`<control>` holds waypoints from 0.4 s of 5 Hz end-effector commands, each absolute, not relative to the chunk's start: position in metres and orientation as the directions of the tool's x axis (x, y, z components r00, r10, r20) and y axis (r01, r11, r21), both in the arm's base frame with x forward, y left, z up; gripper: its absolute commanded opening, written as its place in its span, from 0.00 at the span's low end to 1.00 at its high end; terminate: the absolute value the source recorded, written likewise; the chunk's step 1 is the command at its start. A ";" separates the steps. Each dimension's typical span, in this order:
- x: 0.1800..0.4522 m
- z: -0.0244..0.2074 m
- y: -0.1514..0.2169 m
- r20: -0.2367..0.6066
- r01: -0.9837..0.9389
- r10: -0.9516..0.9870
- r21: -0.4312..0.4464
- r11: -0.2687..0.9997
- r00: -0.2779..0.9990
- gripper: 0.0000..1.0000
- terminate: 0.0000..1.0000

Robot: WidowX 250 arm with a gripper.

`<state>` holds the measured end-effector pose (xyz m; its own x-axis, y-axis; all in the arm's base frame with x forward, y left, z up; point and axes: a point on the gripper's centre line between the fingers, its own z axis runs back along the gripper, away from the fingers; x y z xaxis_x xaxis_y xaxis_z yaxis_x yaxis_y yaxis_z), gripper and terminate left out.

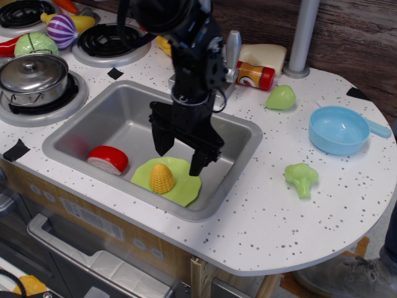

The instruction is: Put corn into bowl

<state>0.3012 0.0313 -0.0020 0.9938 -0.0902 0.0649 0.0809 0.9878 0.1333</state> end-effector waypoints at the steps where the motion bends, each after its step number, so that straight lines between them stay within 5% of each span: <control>1: 0.304 -0.015 0.041 0.119 0.069 -0.087 0.142 0.987 0.989 1.00 0.00; 2: 0.297 -0.023 0.050 0.110 0.081 -0.100 0.165 0.983 0.989 1.00 0.00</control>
